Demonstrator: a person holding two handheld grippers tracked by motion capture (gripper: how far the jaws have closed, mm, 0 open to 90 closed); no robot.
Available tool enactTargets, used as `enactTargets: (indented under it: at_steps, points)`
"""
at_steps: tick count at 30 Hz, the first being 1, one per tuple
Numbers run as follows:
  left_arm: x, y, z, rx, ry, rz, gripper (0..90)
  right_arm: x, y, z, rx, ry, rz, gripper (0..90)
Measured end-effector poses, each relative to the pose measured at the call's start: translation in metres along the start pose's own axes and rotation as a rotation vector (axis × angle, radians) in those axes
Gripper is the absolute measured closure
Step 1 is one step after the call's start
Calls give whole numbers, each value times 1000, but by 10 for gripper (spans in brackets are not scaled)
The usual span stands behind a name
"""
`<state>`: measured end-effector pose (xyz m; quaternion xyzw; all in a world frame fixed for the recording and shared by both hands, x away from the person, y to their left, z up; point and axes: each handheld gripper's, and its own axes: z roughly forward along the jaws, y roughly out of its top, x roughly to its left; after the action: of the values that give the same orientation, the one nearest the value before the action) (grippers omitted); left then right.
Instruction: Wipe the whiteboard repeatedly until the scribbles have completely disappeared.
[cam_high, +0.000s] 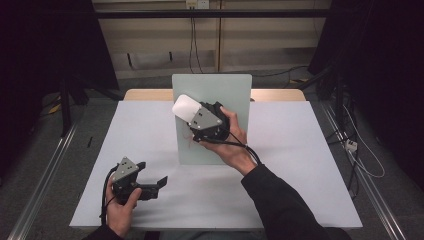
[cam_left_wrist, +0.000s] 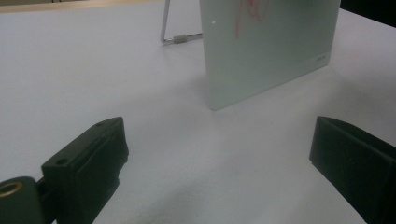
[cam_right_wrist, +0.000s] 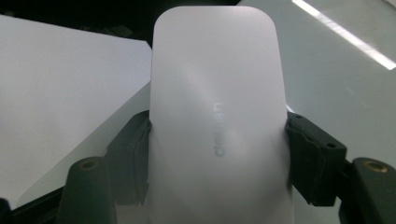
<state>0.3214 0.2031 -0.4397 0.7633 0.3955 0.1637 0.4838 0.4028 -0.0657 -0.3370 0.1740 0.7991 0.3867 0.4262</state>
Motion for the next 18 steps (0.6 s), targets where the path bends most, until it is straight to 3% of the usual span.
enactTargets:
  at_steps: [3, 7, 15, 18]
  points:
    - [0, 0, 0, 2, -1, 4, 40, -1, 0, -1, -2, -9, -4, 315]
    - [0, 0, 0, 2, 0, 3, 40, 7, -5, 1, 17, 14, -13, 315]
    - [-1, 0, 0, 2, 0, 5, 39, 42, -27, 4, 69, 91, -51, 315]
    - [-1, 0, 0, 2, 0, 4, 38, 48, -30, 5, 78, 98, -60, 315]
